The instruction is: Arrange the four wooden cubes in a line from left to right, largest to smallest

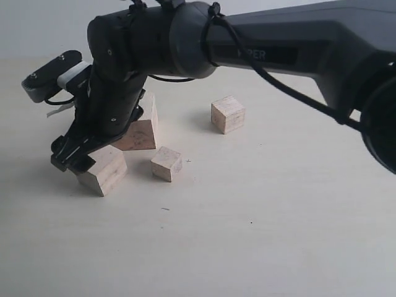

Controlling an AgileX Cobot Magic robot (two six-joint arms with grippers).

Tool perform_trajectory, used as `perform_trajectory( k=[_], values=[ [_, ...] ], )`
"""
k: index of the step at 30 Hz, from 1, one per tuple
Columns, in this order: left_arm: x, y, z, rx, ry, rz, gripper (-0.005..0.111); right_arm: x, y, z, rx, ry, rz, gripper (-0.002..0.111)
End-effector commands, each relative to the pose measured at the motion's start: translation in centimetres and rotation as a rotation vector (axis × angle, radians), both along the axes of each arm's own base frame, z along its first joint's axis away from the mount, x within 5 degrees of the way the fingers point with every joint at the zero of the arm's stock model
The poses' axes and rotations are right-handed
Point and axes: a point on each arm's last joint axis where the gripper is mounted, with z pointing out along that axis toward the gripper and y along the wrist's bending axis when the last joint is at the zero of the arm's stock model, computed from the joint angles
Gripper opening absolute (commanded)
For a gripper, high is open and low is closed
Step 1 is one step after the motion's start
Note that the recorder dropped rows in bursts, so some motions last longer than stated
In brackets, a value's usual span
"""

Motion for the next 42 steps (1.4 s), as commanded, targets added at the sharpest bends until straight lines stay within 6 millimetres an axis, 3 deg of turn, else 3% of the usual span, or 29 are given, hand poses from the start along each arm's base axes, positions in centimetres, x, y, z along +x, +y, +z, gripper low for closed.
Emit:
perform_trajectory(
  k=[1,14,17,20,22,23,29,34,38,42],
  values=[
    [0.0,0.0,0.1,0.008,-0.014,-0.006,0.000,0.2,0.3,-2.4,-0.027,0.006,0.012,0.086],
    [0.0,0.0,0.1,0.008,-0.014,-0.006,0.000,0.6,0.6,-5.5,-0.056,0.002,0.013,0.085],
    [0.0,0.0,0.1,0.008,-0.014,-0.006,0.000,0.5,0.5,-5.9,-0.075,0.017,0.015,0.066],
    [0.0,0.0,0.1,0.008,-0.014,-0.006,0.000,0.3,0.3,-5.2,-0.086,0.029,0.018,0.030],
    [0.0,0.0,0.1,0.008,-0.014,-0.006,0.000,0.1,0.1,-3.8,-0.081,0.042,0.018,0.006],
    [0.0,0.0,0.1,0.008,-0.014,-0.006,0.000,0.0,0.0,-3.0,-0.074,0.043,0.018,0.000],
    [0.0,0.0,0.1,0.008,-0.014,-0.006,0.000,-0.9,-1.2,5.4,0.056,-0.043,0.072,0.000],
    [0.0,0.0,0.1,0.008,-0.014,-0.006,0.000,-1.0,-3.9,11.7,0.096,-0.210,0.200,0.000],
    [0.0,0.0,0.1,0.008,-0.014,-0.006,0.000,2.0,-7.9,14.8,0.102,-0.277,0.134,0.000],
    [0.0,0.0,0.1,0.008,-0.014,-0.006,0.000,6.1,-12.4,16.0,0.079,-0.319,0.052,0.000]
  ],
)
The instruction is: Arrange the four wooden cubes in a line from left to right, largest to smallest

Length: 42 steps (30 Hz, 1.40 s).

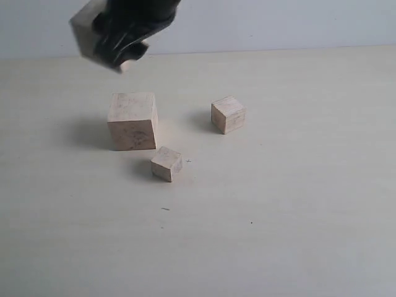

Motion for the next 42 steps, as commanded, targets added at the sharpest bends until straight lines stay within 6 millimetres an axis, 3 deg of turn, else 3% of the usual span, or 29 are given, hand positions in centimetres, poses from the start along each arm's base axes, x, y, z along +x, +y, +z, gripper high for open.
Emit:
perform_trajectory(
  k=[1,5,10,20,24,28,38,40,42],
  values=[
    [0.0,0.0,0.1,0.008,-0.014,-0.006,0.000,4.3,-5.0,1.4,-0.025,-0.067,-0.067,0.000],
    [0.0,0.0,0.1,0.008,-0.014,-0.006,0.000,7.6,-8.3,1.0,0.008,-0.056,-0.066,0.000],
    [0.0,0.0,0.1,0.008,-0.014,-0.006,0.000,10.2,-9.4,-1.4,0.072,-0.013,0.024,0.000],
    [0.0,0.0,0.1,0.008,-0.014,-0.006,0.000,13.2,-7.6,-12.9,-0.068,0.035,0.277,0.000],
    [0.0,0.0,0.1,0.008,-0.014,-0.006,0.000,13.6,-7.0,-15.9,-0.063,0.057,0.334,0.000],
    [0.0,0.0,0.1,0.008,-0.014,-0.006,0.000,13.7,-6.0,-17.1,0.058,0.092,0.316,0.000],
    [0.0,0.0,0.1,0.008,-0.014,-0.006,0.000,14.1,-6.1,-20.5,-0.003,0.085,0.370,0.001],
    [0.0,0.0,0.1,0.008,-0.014,-0.006,0.000,14.1,-6.1,-20.9,-0.005,0.091,0.369,0.007],
    [0.0,0.0,0.1,0.008,-0.014,-0.006,0.000,14.1,-6.0,-20.9,0.001,0.093,0.364,0.023]
  ],
)
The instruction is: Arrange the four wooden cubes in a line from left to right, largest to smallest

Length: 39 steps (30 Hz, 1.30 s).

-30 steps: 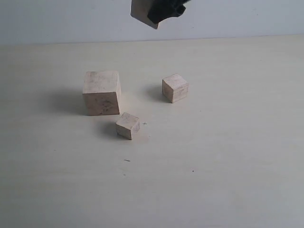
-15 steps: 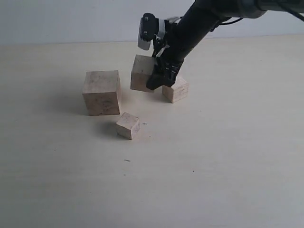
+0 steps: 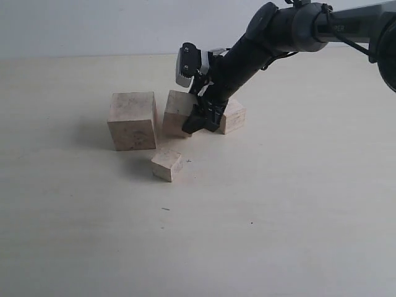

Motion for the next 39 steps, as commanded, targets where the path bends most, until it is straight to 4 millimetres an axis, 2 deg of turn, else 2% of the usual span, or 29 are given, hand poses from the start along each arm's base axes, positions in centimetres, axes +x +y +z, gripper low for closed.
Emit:
perform_trajectory(
  k=[1,2,4,6,21,25,32,36,39],
  values=[
    [0.0,0.0,0.1,0.008,-0.014,-0.006,0.000,0.3,-0.1,0.3,0.017,-0.010,-0.011,0.029],
    [0.0,0.0,0.1,0.008,-0.014,-0.006,0.000,0.3,0.0,0.3,0.025,-0.005,-0.016,0.043],
    [0.0,0.0,0.1,0.008,-0.014,-0.006,0.000,0.3,0.1,0.4,0.049,0.008,-0.031,0.060],
    [0.0,0.0,0.0,0.015,-0.011,-0.009,0.000,0.3,0.2,0.5,0.065,0.021,-0.038,0.066],
    [0.0,0.0,0.0,0.015,-0.011,-0.009,0.000,-0.1,0.2,0.7,0.064,0.059,-0.018,0.066],
    [0.0,0.0,0.0,0.015,-0.011,-0.009,0.000,-0.3,0.2,2.1,0.077,0.043,-0.010,0.066],
    [0.0,0.0,0.0,0.015,-0.011,-0.009,0.000,-0.5,0.0,6.9,0.128,-0.037,-0.032,0.066],
    [0.0,0.0,0.0,0.015,-0.011,-0.009,0.000,-0.7,-0.3,9.5,0.137,-0.024,-0.128,0.066],
    [0.0,0.0,0.0,0.015,-0.011,-0.009,0.000,-0.7,-1.1,10.0,0.066,-0.020,-0.195,0.066]
  ],
)
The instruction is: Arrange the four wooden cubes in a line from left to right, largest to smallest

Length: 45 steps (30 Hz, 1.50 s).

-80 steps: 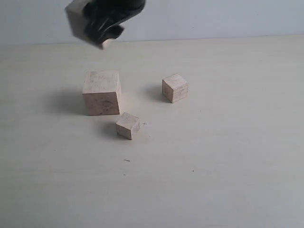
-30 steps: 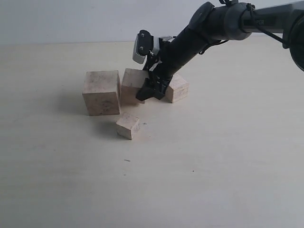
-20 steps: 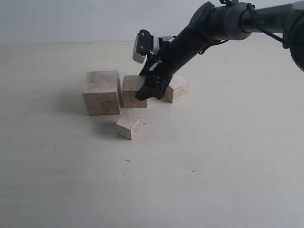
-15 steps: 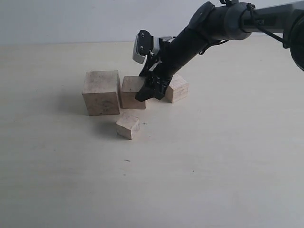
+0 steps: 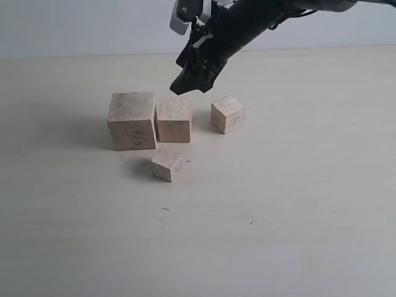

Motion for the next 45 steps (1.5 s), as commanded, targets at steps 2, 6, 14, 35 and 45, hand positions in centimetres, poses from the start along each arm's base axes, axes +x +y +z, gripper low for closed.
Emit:
perform_trajectory(
  k=[2,6,14,35,45],
  values=[
    [0.0,0.0,0.0,0.004,-0.011,-0.006,0.000,0.2,-1.4,1.2,-0.117,0.035,-0.146,0.064],
    [0.0,0.0,0.0,0.004,-0.011,-0.006,0.000,0.4,-1.9,-0.9,-0.218,0.106,-0.212,0.062],
    [0.0,0.0,0.0,0.004,-0.011,-0.006,0.000,1.0,-1.8,-4.6,-0.268,0.147,-0.220,0.062],
    [0.0,0.0,0.0,0.004,-0.011,-0.006,0.000,3.6,-1.3,-8.4,-0.214,-0.032,-0.314,0.062],
    [0.0,0.0,0.0,0.004,-0.011,-0.006,0.000,4.2,-0.9,-8.0,-0.131,-0.054,-0.389,0.062]
  ],
)
